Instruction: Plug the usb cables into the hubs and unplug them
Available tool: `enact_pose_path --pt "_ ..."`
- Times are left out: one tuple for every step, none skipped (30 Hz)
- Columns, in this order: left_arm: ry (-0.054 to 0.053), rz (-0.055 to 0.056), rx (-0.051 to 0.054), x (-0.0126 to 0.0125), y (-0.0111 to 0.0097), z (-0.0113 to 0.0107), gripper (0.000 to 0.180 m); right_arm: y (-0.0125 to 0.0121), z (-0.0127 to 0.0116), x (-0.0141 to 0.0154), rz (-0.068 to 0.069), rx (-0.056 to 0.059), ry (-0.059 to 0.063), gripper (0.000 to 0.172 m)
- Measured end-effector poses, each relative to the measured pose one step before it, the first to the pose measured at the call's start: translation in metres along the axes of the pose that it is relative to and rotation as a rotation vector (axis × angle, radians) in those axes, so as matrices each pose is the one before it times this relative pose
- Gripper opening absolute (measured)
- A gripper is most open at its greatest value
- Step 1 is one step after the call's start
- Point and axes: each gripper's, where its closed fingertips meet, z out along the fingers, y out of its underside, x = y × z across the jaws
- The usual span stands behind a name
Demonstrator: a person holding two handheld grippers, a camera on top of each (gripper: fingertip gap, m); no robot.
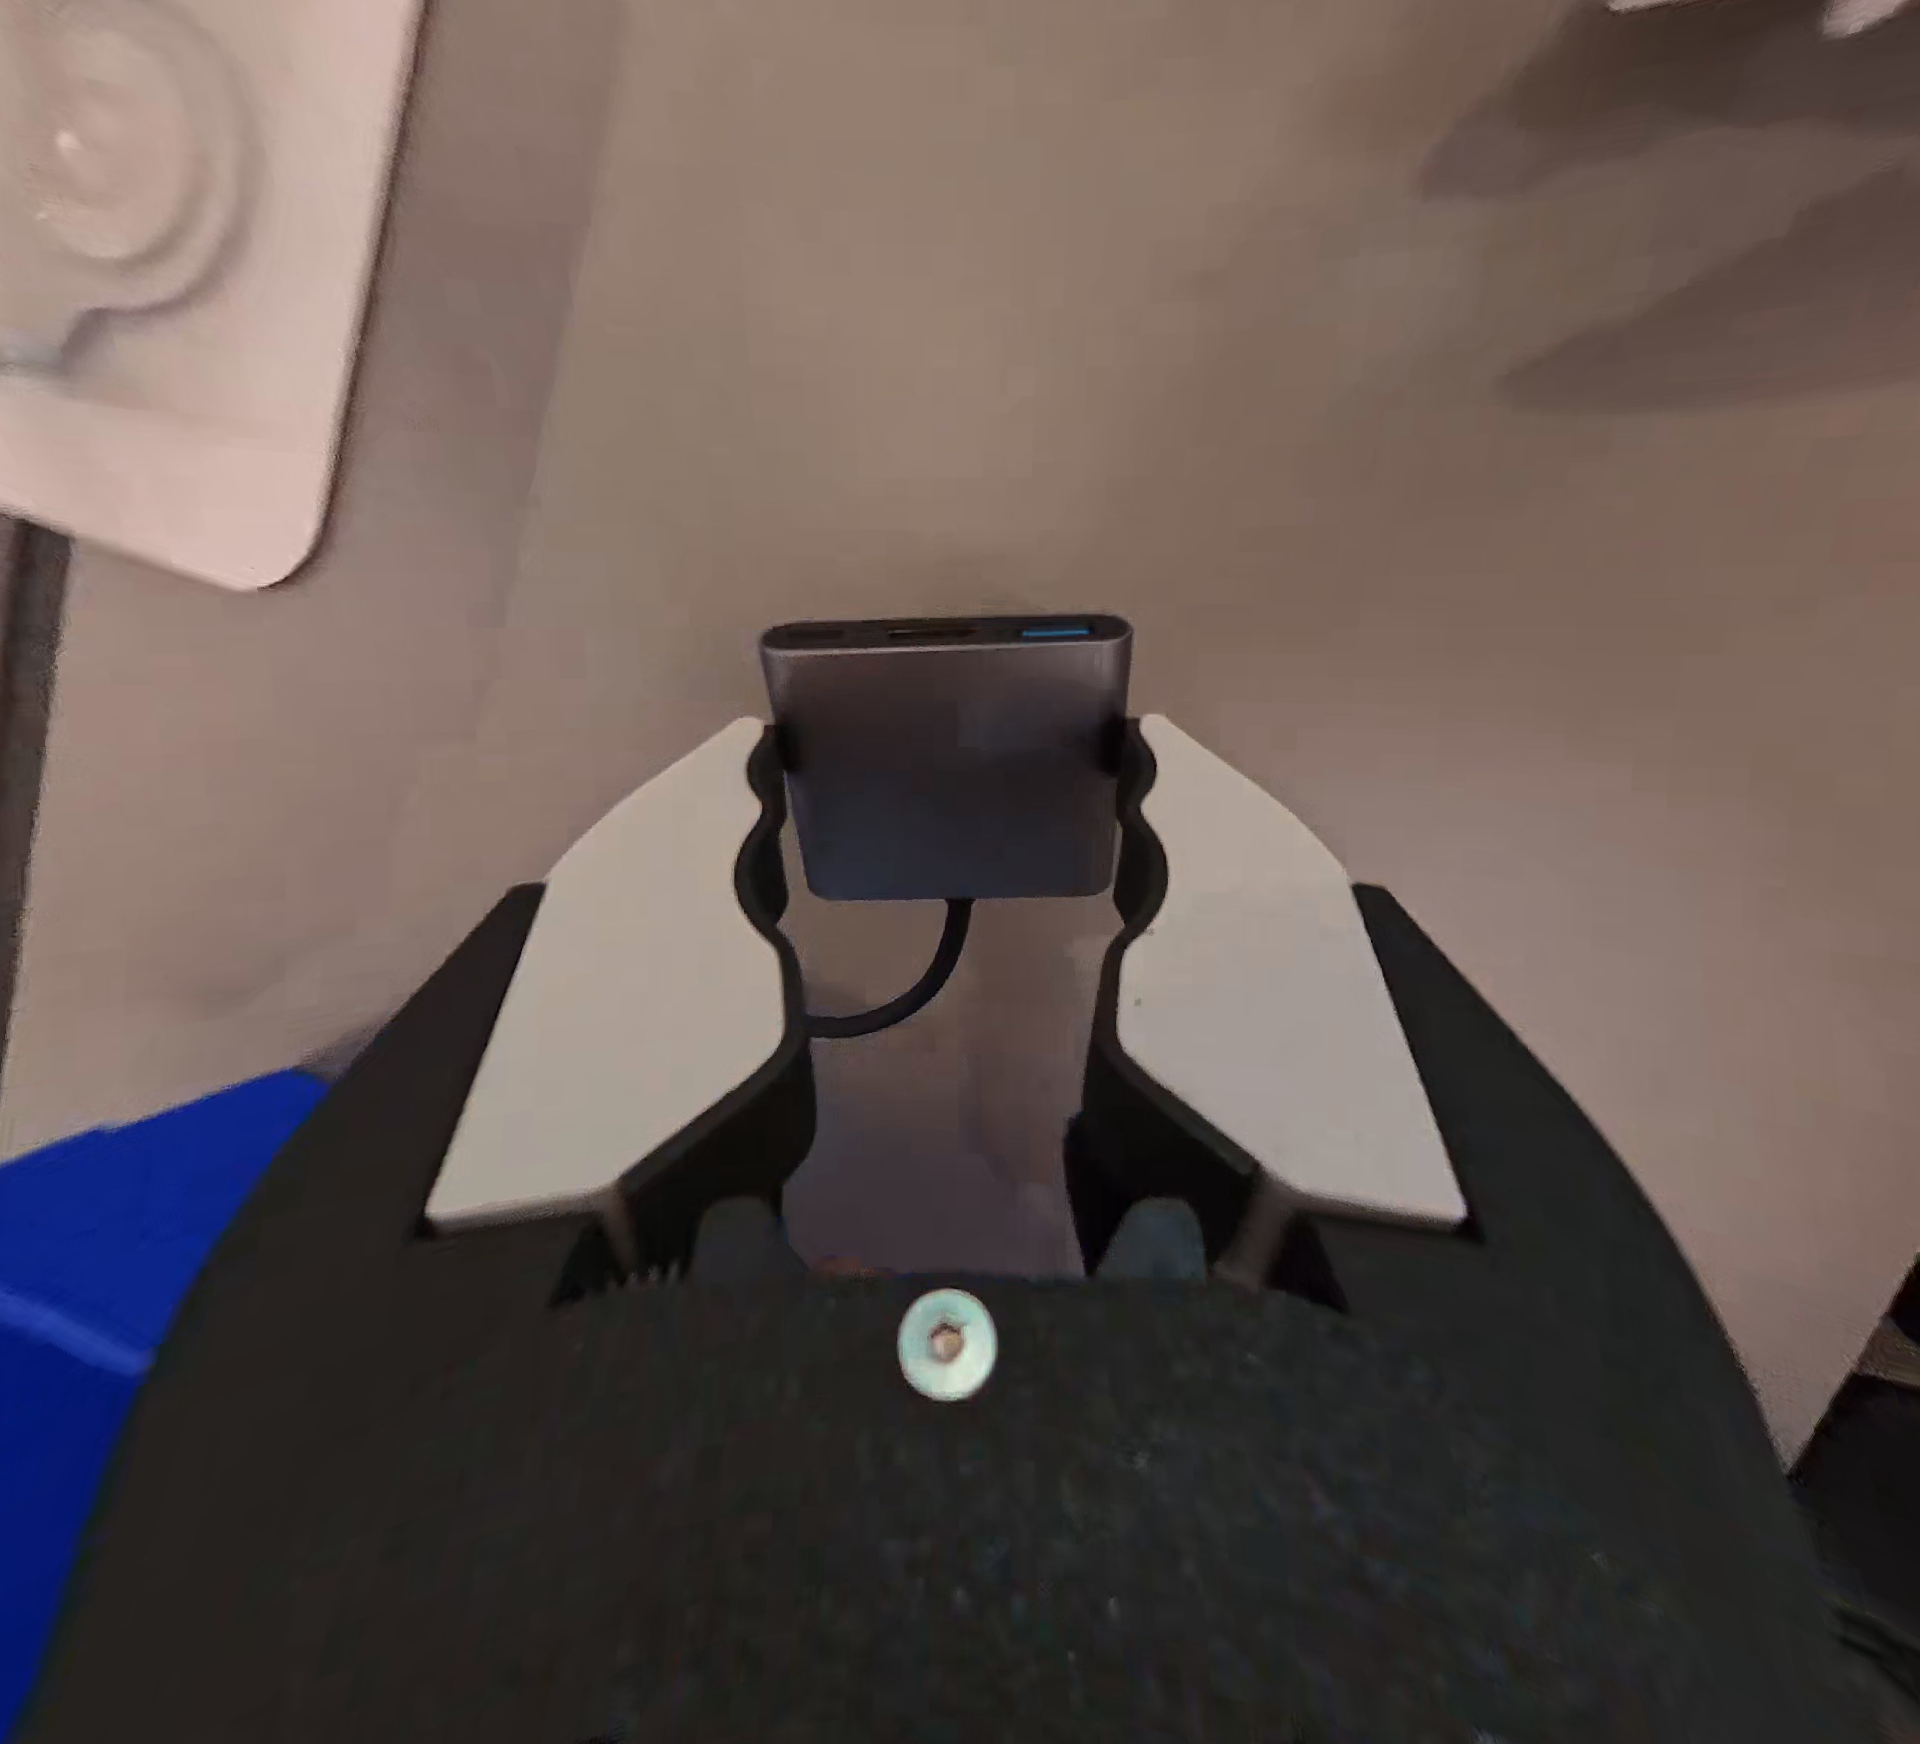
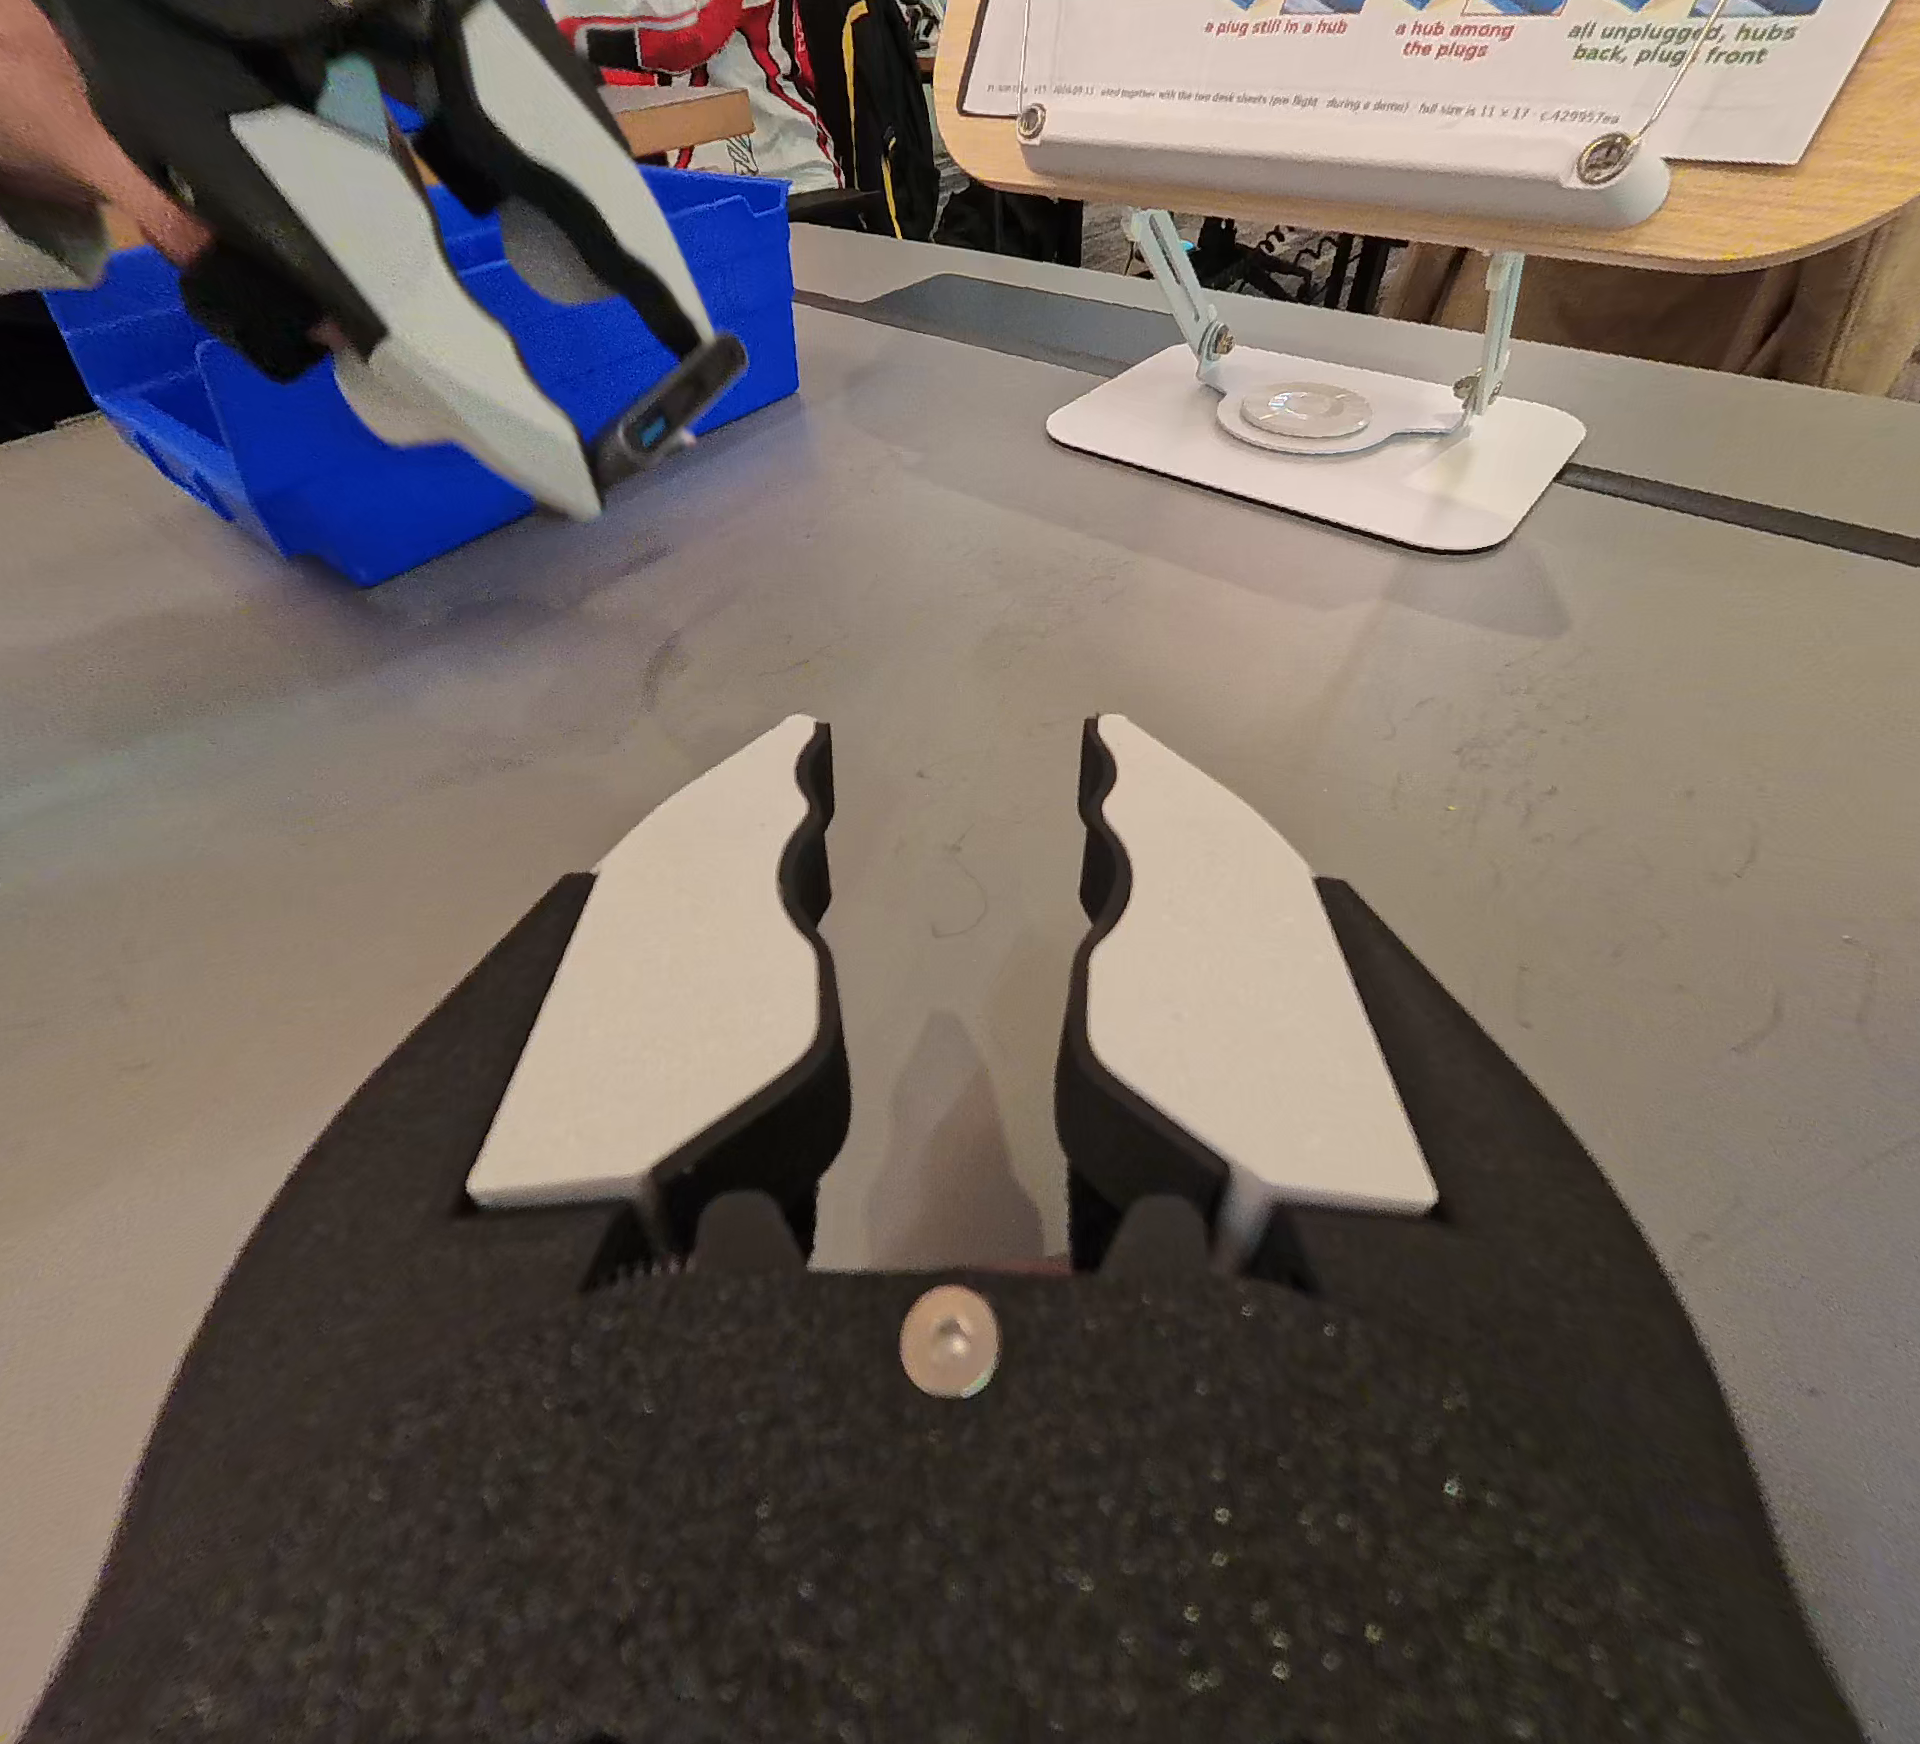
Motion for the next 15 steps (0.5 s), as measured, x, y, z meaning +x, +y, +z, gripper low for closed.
enact_pose_path --pt "0.0235 0.025 -0.01 0.00956 -0.002 0.00688 0.061 0.00001 -0.00011 0.00019 0.0012 0.0 0.0 0.045" --pt "0.0396 0.0217 -0.0187 0.01091 -0.00102 0.00653 0.061 -0.00005 -0.00016 0.00019 0.0009 0.0006 0.0001 0.045" --pt "0.0216 0.0252 -0.0219 0.00764 -0.00067 0.00637 0.061 -0.00009 -0.00014 0.00002 0.0015 0.0009 -0.0009 0.045" --pt "0.0133 0.0285 -0.03 0.00575 0.00038 0.00661 0.061 -0.00001 -0.00003 0.00024 0.0014 0.0 0.0002 0.045" --pt "0.0126 0.0258 -0.0392 0.00416 0.00156 0.00719 0.061 0.00006 -0.00014 0.00022 0.0009 -0.0004 0.0001 0.045" --pt "0.0093 0.0214 -0.0344 0.00267 0.00118 0.00769 0.061 -0.00003 0.00002 0.00004 0.0011 0.0001 -0.0008 0.045" --pt "0.0211 0.014 -0.0321 0.00319 0.0012 0.00772 0.061 0.00008 0.0 0.0 0.0012 -0.0007 -0.0003 0.045" --pt "0.0147 0.0102 -0.029 0.0016 0.00109 0.00719 0.061 -0.00003 0.00002 0.00017 0.001 0.0001 0.0002 0.045" --pt "0.0093 0.0109 -0.0216 0.00086 0.0003 0.00613 0.061 0.0 -0.00015 0.00015 0.0003 0.0002 0.0002 0.045" --pt "0.0157 0.0102 -0.0165 0.00201 -0.00011 0.0049 0.061 0.00005 -0.00018 0.00011 0.0 -0.0002 -0.0003 0.045" --pt "0.0163 0.0078 -0.0027 0.00241 -0.00169 0.00346 0.061 0.00006 -0.00022 0.00044 -0.0002 -0.0002 0.0014 0.045" --pt "0.0146 0.0041 -0.0001 0.00216 -0.0017 0.00238 0.061 0.00002 -0.00028 0.00038 -0.0005 0.0002 0.0011 0.045" --pt "0.0006 0.0079 -0.0053 0.00039 -0.00054 0.00183 0.061 0.00004 -0.00029 0.00011 0.0005 0.0001 -0.0004 0.045" --pt "-0.0024 0.0112 -0.0116 0.00045 0.0009 0.00143 0.061 -0.00001 -0.00026 0.00021 0.0006 0.0005 0.0004 0.045" --pt "0.0074 0.0092 -0.0137 0.0021 0.00185 0.00155 0.061 -0.00002 -0.00026 0.00012 0.0006 0.0005 -0.0003 0.045"
